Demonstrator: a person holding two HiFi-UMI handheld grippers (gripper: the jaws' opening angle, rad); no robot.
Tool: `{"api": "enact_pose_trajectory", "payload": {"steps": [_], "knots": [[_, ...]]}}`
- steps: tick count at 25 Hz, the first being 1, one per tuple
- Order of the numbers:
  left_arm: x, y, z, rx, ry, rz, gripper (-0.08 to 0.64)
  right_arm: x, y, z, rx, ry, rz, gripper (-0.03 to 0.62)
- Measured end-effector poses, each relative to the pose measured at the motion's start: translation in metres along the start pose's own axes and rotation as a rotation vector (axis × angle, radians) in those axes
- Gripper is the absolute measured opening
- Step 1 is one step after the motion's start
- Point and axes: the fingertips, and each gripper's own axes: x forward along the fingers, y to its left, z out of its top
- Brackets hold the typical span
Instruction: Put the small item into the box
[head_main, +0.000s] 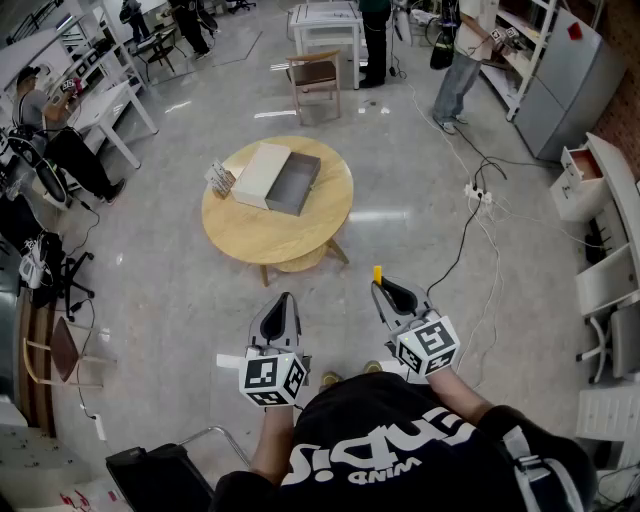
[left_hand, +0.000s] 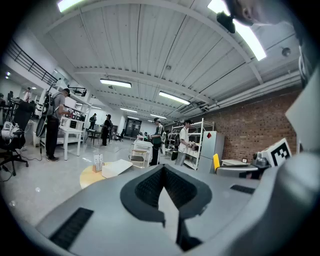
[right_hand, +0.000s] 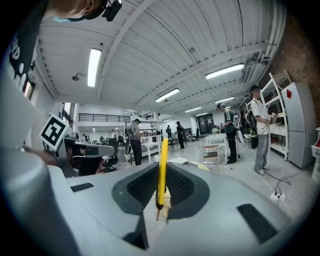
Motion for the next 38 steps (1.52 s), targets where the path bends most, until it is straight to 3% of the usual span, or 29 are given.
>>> {"api": "enact_pose_trajectory", "payload": {"steps": [11,25,38], "knots": [[0.000,-0.014,-0.008,0.004,0.016,0.010,0.005,-0.010,-0.007,0.000,0.028,-0.020,0.030,0.037],[0.015,-0.052,-0.022,0.002,-0.007,0.062,0.005,-0.032,-0.046,-0.007,0.041,-0.041,0.096,0.037],[0.059,-0.044,-0.021,0.005,-0.011,0.074,0.005,0.000,-0.082,-0.009,0.043,-0.032,0.105,0.037]]}}
